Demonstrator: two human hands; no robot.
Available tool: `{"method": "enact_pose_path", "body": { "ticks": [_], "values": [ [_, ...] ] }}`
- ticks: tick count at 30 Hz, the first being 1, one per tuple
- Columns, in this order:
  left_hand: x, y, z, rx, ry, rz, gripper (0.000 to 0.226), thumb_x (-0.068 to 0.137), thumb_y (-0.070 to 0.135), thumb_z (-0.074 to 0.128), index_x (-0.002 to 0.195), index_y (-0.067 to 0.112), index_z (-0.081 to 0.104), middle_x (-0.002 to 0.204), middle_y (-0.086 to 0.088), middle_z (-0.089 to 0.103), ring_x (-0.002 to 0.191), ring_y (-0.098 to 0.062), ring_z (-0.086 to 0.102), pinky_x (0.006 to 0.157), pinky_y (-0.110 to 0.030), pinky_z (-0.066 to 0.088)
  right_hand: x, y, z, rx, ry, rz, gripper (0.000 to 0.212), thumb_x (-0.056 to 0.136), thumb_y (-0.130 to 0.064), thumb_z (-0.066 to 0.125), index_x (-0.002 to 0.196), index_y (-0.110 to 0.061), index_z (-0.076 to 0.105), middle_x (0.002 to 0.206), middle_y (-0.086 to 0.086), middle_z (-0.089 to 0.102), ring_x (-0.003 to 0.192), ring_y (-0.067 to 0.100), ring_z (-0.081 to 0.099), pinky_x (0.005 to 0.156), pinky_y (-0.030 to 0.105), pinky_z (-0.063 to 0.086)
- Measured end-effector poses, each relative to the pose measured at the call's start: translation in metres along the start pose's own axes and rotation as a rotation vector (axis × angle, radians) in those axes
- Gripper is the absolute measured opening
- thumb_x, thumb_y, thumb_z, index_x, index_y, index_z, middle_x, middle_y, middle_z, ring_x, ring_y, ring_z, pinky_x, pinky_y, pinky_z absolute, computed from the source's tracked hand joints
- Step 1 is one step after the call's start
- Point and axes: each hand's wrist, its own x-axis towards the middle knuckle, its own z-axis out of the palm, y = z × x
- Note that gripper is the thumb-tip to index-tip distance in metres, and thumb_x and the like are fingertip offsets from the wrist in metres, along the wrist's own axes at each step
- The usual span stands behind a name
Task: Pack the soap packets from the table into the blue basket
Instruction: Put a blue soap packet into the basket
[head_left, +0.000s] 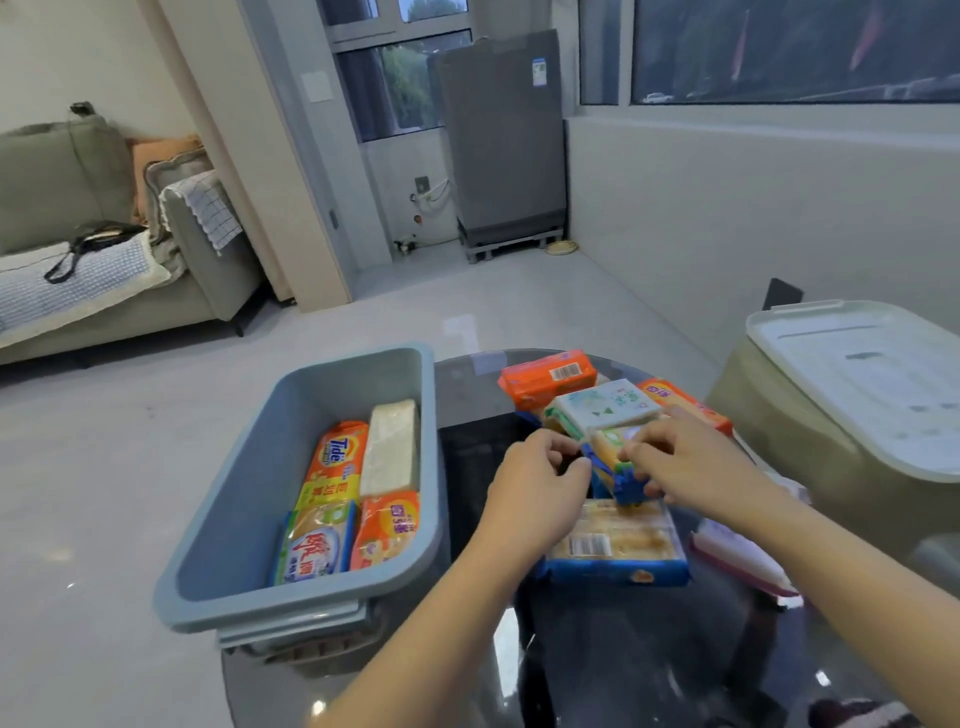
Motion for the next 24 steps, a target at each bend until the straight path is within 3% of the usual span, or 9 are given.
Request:
{"method": "enact_pose_path", "body": {
  "ticks": [4,9,12,14,17,24],
  "values": [
    [0.006,-0.023,0.015,0.069,-0.006,-0.074,0.035,0.086,0.037,0.057,0.119,0.025,0.056,0.124,0.0,0.052,0.107,-0.013,0.055,0.09,-0.029,0.046,-0.004,0.012,-0.008,-0.164,-0.045,0.034,0.016,0.088,-0.03,0.053,0.076,-0.023,0.06,0.069,0.001,0.067,0.061,0.016,0.063,0.066,0.039,0.057],
    [0.004,-0.05,0.021,0.154,-0.122,-0.185,0.055,0.085,0.044,0.058,0.133,0.021,0.046,0.131,-0.003,0.049,0.103,-0.013,0.056,0.084,-0.026,0.048,-0.008,0.024,-0.006,-0.263,-0.176,0.138,0.018,0.085,-0.037,0.057,0.077,-0.022,0.052,0.061,-0.002,0.066,0.034,0.006,0.057,0.039,0.02,0.043],
    [0.001,-0.054,0.02,0.055,-0.17,-0.237,0.057,0.081,0.044,0.064,0.13,0.019,0.049,0.124,-0.002,0.057,0.104,-0.016,0.06,0.091,-0.036,0.051,-0.01,0.026,0.001,-0.137,-0.261,0.183,0.018,0.081,-0.037,0.063,0.082,-0.021,0.054,0.066,0.0,0.07,0.048,0.014,0.067,0.039,0.02,0.048],
    [-0.003,-0.054,0.017,0.003,-0.189,-0.262,0.053,0.078,0.043,0.067,0.123,0.021,0.051,0.113,0.002,0.061,0.095,-0.013,0.062,0.084,-0.034,0.054,-0.012,0.026,0.004,-0.09,-0.253,0.174,0.018,0.079,-0.035,0.067,0.084,-0.022,0.055,0.071,0.001,0.069,0.058,0.017,0.069,0.044,0.023,0.053],
    [-0.01,-0.058,0.011,0.002,-0.239,-0.279,0.044,0.076,0.042,0.07,0.113,0.026,0.051,0.101,0.009,0.063,0.087,-0.008,0.063,0.079,-0.033,0.056,-0.017,0.026,0.008,-0.018,-0.242,0.178,0.02,0.077,-0.033,0.07,0.084,-0.021,0.056,0.07,0.002,0.069,0.057,0.015,0.069,0.046,0.025,0.054],
    [-0.023,-0.053,-0.007,-0.087,-0.21,-0.214,0.041,0.074,0.036,0.075,0.109,0.025,0.057,0.1,0.005,0.068,0.085,-0.011,0.067,0.065,-0.027,0.052,-0.036,0.013,0.003,0.046,-0.18,0.133,0.018,0.075,-0.03,0.072,0.081,-0.023,0.057,0.069,-0.001,0.068,0.055,0.014,0.069,0.049,0.024,0.053]
  ]
}}
